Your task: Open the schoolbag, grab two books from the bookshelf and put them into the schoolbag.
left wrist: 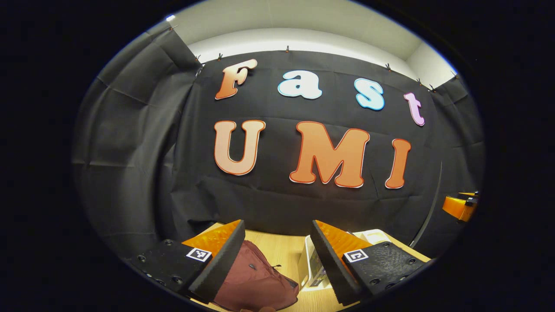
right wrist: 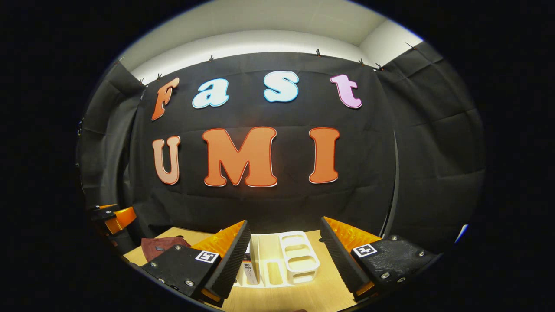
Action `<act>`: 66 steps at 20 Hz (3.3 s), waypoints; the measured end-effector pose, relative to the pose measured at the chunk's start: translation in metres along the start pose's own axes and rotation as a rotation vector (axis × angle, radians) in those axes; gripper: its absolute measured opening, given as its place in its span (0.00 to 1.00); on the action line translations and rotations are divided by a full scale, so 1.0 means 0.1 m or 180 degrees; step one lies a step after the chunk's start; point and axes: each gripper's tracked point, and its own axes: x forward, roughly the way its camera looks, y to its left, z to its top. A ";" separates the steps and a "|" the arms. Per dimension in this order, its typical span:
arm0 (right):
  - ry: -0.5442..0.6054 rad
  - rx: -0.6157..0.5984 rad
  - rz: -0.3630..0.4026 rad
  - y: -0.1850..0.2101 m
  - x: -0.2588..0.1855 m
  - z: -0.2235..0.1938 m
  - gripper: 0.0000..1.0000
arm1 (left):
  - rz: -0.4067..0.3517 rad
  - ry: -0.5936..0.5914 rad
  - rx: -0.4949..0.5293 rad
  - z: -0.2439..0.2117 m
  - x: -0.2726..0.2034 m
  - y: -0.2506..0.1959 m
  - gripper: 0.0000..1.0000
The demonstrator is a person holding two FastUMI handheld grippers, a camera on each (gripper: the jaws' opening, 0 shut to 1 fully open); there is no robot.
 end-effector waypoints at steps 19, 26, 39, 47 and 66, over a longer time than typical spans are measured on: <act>0.0180 0.0134 0.0166 0.20 0.08 -0.15 0.96 | -0.0063 -0.0074 0.0206 -0.02 0.03 0.13 0.95; 0.0414 0.0062 0.0075 0.10 0.14 -0.45 0.96 | 0.0041 0.0308 0.0947 -0.69 0.03 0.19 0.95; 0.0893 0.0036 -0.0053 -0.16 0.10 -0.99 0.96 | -0.0446 0.1758 0.2406 -2.88 -0.59 -0.09 0.96; 0.1062 -0.0124 -0.0391 -0.59 -0.06 -1.13 0.96 | -0.0521 0.2320 0.2935 -3.78 -0.48 0.01 0.98; 0.1173 0.0037 -0.0051 -0.18 0.13 -1.16 0.96 | -0.0544 0.2513 0.2974 -3.59 -0.14 0.19 0.59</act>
